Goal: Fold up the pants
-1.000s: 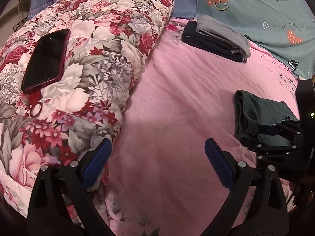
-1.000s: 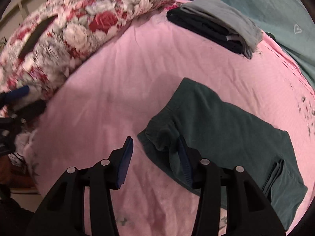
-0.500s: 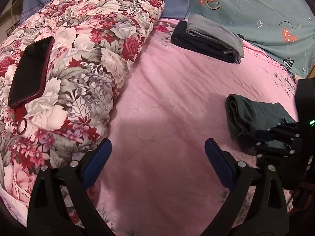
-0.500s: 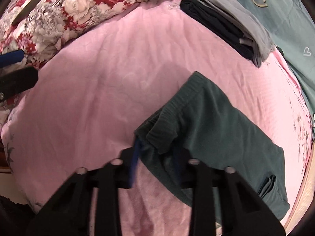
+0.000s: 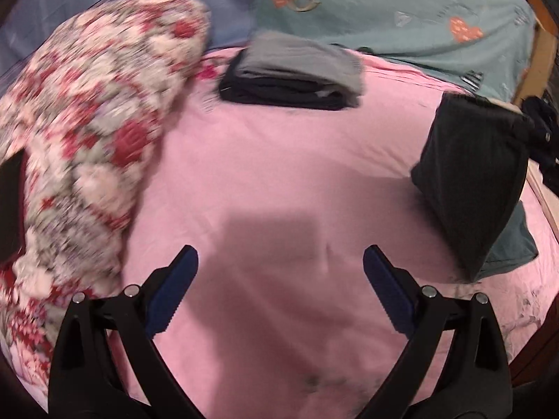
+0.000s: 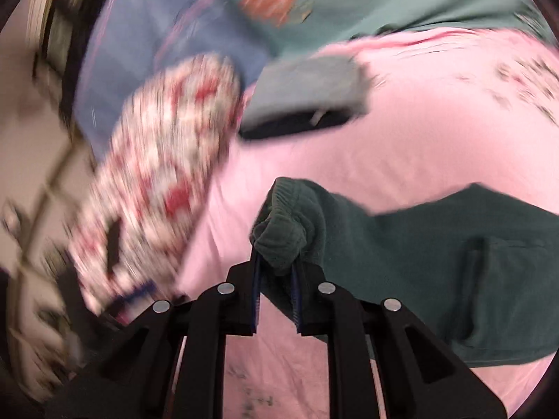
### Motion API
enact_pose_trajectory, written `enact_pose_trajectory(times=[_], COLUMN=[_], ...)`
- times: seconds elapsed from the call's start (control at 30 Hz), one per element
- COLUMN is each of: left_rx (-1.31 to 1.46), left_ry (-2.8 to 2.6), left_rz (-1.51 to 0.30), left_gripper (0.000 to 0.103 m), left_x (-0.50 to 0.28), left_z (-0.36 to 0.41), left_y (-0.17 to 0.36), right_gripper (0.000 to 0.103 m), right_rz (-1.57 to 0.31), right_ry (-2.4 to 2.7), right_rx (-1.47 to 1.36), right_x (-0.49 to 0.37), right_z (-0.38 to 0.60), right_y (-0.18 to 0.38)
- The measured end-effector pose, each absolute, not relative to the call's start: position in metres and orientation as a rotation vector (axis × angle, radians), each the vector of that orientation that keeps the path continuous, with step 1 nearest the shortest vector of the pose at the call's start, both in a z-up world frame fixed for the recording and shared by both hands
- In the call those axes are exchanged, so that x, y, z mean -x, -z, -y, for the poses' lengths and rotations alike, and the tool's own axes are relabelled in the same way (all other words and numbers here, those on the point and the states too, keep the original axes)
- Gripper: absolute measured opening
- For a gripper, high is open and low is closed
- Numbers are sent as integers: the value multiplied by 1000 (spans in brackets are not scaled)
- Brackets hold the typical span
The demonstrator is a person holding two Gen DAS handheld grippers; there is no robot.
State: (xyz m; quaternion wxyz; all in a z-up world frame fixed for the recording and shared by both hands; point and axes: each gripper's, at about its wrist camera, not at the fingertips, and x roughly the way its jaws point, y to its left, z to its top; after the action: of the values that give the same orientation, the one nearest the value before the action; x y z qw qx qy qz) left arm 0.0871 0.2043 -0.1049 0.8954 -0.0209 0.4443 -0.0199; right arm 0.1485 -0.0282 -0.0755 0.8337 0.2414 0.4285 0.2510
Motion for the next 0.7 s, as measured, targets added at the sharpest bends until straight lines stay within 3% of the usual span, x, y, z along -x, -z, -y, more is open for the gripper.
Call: enact_pose_trajectory(times=[0.23, 0.43, 0.53, 0.63, 0.7], left_rx=[-70, -161, -189, -248, -283], left_ry=[291, 540, 632, 665, 650], left_rz=[-877, -793, -777, -822, -893], left_gripper=[97, 96, 89, 74, 56], left_x=[-105, -104, -106, -117, -125], left_z=[-80, 38, 87, 124, 140], left_y=[85, 74, 81, 107, 133], right_gripper=[15, 15, 15, 15, 15], right_rz=[-750, -802, -864, -907, -943], right_ry=[-278, -58, -21, -21, -30], right_rx=[-727, -826, -913, -943, -965], right_x=[-108, -64, -53, -46, -45], right_z=[193, 291, 322, 332, 334], right_y=[48, 95, 138, 163, 178])
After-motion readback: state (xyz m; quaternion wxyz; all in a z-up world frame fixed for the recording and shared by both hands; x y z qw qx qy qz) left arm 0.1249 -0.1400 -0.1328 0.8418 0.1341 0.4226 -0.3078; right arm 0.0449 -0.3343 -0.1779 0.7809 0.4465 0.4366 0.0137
